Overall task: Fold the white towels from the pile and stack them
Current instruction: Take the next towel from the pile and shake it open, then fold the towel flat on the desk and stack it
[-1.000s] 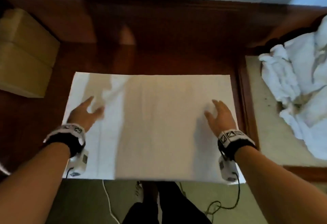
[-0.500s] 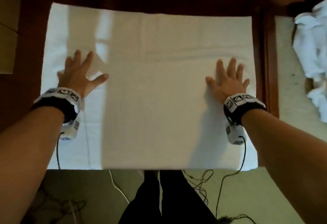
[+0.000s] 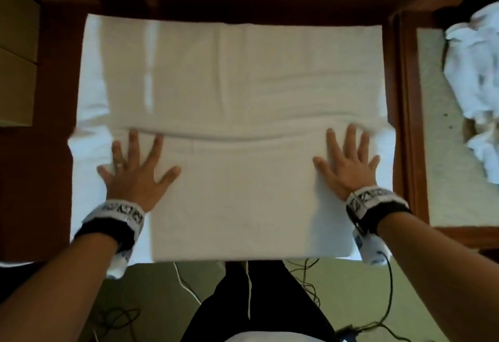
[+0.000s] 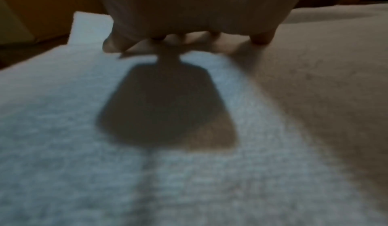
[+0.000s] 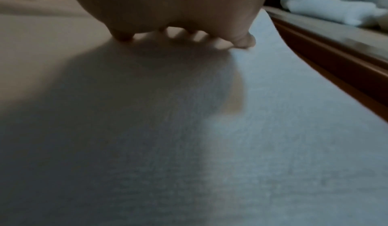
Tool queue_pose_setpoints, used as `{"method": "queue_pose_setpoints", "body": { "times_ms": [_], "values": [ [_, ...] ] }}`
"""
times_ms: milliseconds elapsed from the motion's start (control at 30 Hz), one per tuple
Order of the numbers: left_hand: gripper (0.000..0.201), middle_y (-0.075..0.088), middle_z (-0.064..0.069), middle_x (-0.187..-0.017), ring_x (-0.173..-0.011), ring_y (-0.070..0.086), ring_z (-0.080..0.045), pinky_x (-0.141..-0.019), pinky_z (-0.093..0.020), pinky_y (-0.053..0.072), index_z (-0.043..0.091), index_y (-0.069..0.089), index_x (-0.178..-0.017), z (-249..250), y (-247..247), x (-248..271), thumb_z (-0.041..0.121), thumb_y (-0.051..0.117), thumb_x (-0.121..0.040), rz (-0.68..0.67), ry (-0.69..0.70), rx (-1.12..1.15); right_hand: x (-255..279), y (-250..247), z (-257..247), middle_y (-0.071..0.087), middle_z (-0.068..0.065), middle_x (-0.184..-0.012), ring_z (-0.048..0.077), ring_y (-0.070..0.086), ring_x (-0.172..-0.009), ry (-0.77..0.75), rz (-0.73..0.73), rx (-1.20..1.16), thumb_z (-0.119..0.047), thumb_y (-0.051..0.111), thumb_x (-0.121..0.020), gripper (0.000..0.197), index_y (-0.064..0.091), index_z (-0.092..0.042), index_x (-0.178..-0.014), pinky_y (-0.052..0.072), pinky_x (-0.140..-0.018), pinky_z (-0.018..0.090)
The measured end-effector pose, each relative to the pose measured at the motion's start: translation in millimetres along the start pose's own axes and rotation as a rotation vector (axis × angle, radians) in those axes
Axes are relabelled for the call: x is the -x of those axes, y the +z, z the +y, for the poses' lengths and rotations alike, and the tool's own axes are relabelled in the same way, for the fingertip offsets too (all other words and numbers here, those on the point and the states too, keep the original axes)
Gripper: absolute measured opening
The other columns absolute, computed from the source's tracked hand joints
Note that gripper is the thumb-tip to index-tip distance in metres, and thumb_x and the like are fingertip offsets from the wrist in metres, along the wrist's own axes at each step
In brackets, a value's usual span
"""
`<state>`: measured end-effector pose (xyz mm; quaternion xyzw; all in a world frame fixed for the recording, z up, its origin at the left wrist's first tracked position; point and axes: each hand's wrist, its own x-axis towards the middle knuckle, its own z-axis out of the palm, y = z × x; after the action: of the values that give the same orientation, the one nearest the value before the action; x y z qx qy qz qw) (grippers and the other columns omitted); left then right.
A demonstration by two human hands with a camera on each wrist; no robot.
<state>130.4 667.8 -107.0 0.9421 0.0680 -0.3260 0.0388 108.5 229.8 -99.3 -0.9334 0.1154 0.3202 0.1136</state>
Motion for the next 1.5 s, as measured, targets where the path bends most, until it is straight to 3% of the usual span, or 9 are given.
{"method": "queue_pose_setpoints", "body": {
  "times_ms": [167,267,400,567,733,933,1100,1267,1500],
  "values": [
    [0.083,-0.023,0.011,-0.164,-0.153,-0.011,-0.031,-0.114,-0.071,0.011,0.057,-0.009,-0.150,14.9,-50.2,-72.8,0.086,0.032,-0.083,0.040,0.026,-0.006,-72.6,-48.4,-26.2,-0.025,-0.007,-0.162,0.030,-0.023,-0.149,0.012,0.053,-0.020,-0.065,0.034,-0.095,0.072,-0.003,-0.047,-0.153,-0.002,-0.115,0.068],
    [0.084,-0.015,0.008,-0.167,-0.154,-0.006,-0.027,-0.118,-0.065,0.009,0.049,0.000,-0.155,10.8,-62.1,-76.0,0.078,0.041,-0.087,0.068,0.083,0.081,-79.7,-57.8,-34.2,-0.024,-0.005,-0.163,0.029,-0.021,-0.149,0.025,0.034,-0.042,-0.062,0.037,-0.095,0.073,-0.002,-0.044,-0.154,-0.001,-0.117,0.065],
    [0.084,-0.014,0.006,-0.167,-0.154,-0.003,-0.026,-0.117,-0.066,0.009,0.049,0.003,-0.155,-9.8,-10.1,-8.0,0.082,0.036,-0.085,0.092,0.143,0.041,-16.6,-15.8,-20.5,-0.027,0.002,-0.162,0.028,-0.023,-0.149,-0.001,0.071,0.022,-0.063,0.029,-0.098,0.069,-0.004,-0.041,-0.155,-0.002,-0.118,0.062],
    [0.082,-0.039,0.010,-0.157,-0.152,-0.017,-0.031,-0.113,-0.071,0.003,0.059,-0.022,-0.146,-21.8,38.9,50.3,0.091,0.005,-0.075,-0.058,0.054,0.010,59.7,46.9,11.4,-0.040,-0.007,-0.155,0.029,-0.032,-0.145,0.011,-0.025,0.016,-0.071,0.017,-0.094,0.068,-0.019,-0.052,-0.148,-0.003,-0.117,0.065],
    [0.084,-0.039,0.013,-0.157,-0.151,-0.021,-0.027,-0.114,-0.073,0.003,0.059,-0.019,-0.147,-10.8,10.5,-4.5,0.089,0.017,-0.077,0.027,0.054,-0.027,4.3,20.6,2.7,-0.033,-0.007,-0.158,0.031,-0.027,-0.147,-0.004,0.066,0.024,-0.071,0.024,-0.093,0.069,-0.013,-0.053,-0.149,-0.005,-0.115,0.066],
    [0.086,-0.030,0.012,-0.162,-0.152,-0.018,-0.025,-0.116,-0.070,0.002,0.057,-0.014,-0.149,3.8,-35.9,-47.5,0.088,0.026,-0.080,-0.009,0.078,-0.033,-37.9,-13.6,-17.5,-0.025,-0.004,-0.162,0.030,-0.022,-0.149,0.021,0.081,-0.020,-0.067,0.030,-0.095,0.069,-0.003,-0.048,-0.153,-0.002,-0.116,0.065],
    [0.084,-0.029,0.007,-0.163,-0.153,-0.015,-0.027,-0.117,-0.067,0.002,0.051,-0.017,-0.151,-3.2,8.1,27.0,0.084,0.020,-0.083,0.034,0.119,-0.018,37.7,27.9,-14.6,-0.030,0.000,-0.160,0.028,-0.025,-0.148,0.002,0.091,0.029,-0.067,0.021,-0.096,0.070,-0.008,-0.041,-0.154,-0.002,-0.118,0.063],
    [0.084,-0.045,0.007,-0.153,-0.150,-0.023,-0.032,-0.115,-0.069,0.000,0.049,-0.028,-0.147,-32.5,77.3,86.5,0.089,-0.006,-0.077,-0.048,0.055,-0.032,109.3,85.2,20.1,-0.044,-0.006,-0.153,0.029,-0.035,-0.143,0.008,0.001,0.077,-0.072,0.013,-0.094,0.071,-0.028,-0.047,-0.146,0.001,-0.116,0.067],
    [0.085,-0.031,0.005,-0.161,-0.153,-0.014,-0.029,-0.116,-0.066,0.001,0.046,-0.023,-0.150,-44.6,80.2,85.7,0.086,0.005,-0.080,0.081,0.109,0.003,97.1,81.9,24.8,-0.023,0.003,-0.163,0.027,-0.018,-0.150,0.021,0.219,-0.054,-0.063,0.030,-0.098,0.073,-0.001,-0.034,-0.157,0.003,-0.119,0.054]
  ]
}}
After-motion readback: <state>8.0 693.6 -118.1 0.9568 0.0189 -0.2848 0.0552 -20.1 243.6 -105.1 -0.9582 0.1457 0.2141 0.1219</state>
